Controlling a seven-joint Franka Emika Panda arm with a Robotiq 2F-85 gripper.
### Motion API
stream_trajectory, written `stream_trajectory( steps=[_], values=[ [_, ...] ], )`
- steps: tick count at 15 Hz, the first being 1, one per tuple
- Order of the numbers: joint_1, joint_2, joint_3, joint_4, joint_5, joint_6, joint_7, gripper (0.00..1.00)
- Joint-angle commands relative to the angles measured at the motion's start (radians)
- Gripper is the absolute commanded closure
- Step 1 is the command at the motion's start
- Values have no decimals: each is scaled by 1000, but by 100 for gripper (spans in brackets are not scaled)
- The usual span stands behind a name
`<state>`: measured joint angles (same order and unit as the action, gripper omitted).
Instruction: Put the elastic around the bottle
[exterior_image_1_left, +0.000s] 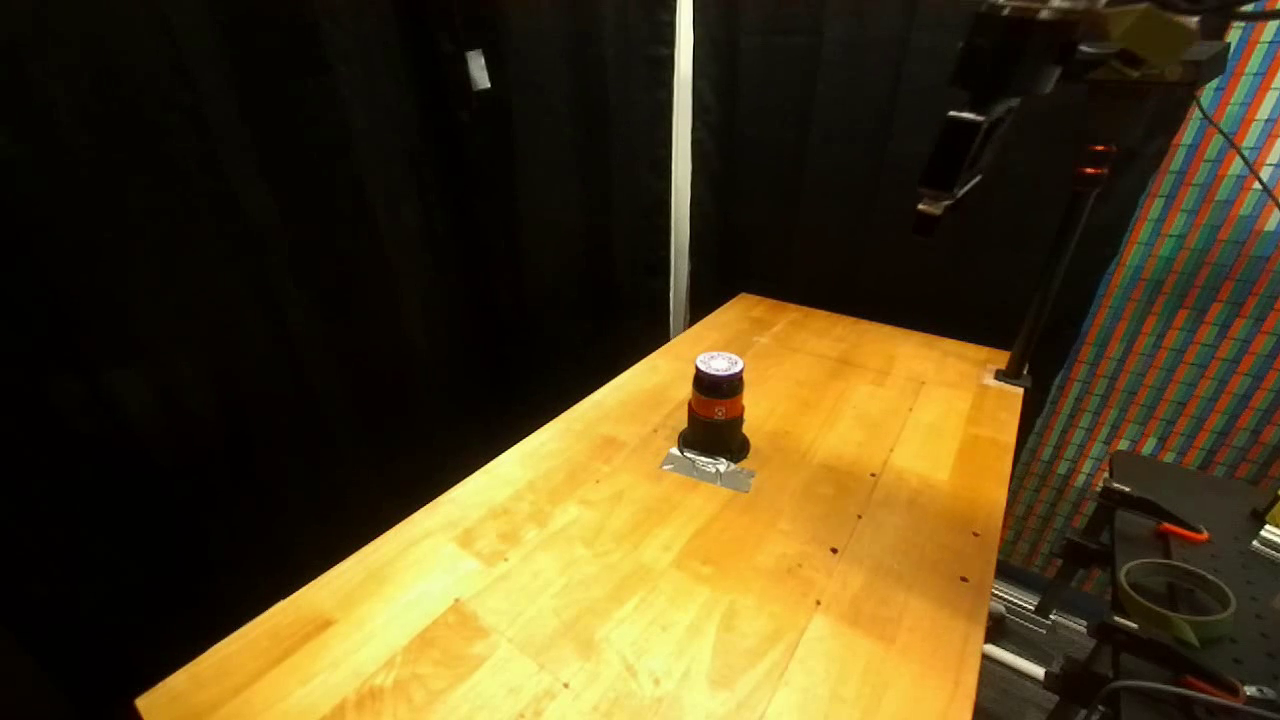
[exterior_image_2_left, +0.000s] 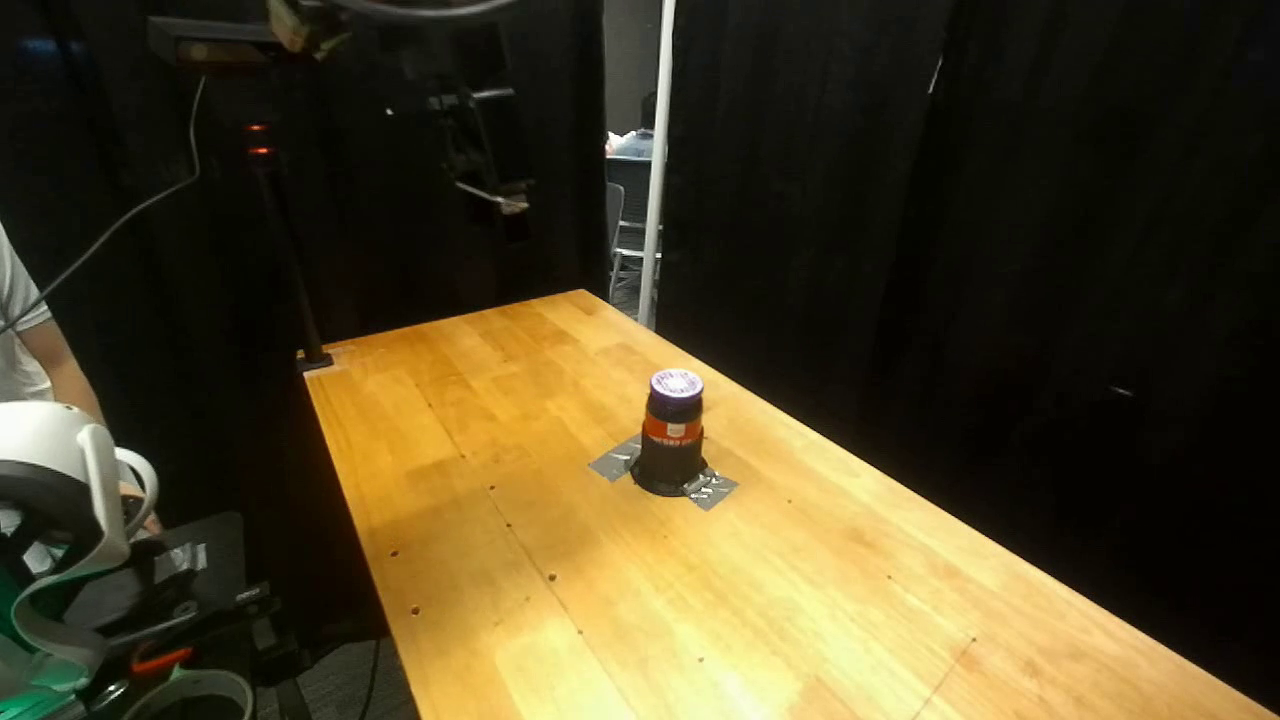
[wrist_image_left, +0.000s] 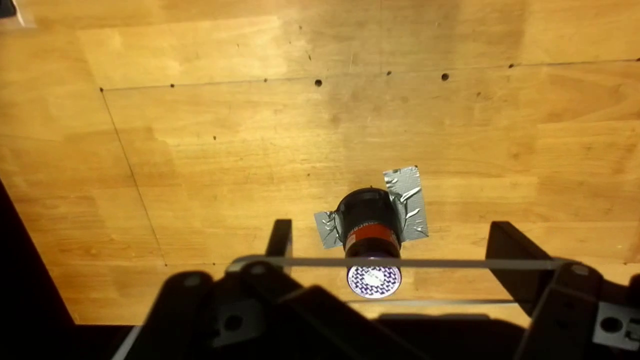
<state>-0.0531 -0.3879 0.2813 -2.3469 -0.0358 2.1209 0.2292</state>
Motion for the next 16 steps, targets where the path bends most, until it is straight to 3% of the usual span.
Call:
stream_trajectory(
  steps=[1,2,6,16],
  values=[
    [-39,261,31,162,-104,140,64,0],
    [11,323,-16,188,-156,180,98,0],
    [64,522,-78,294,-261,288,168,0],
    [219,800,-254,489,-240,473,200,0]
  ],
)
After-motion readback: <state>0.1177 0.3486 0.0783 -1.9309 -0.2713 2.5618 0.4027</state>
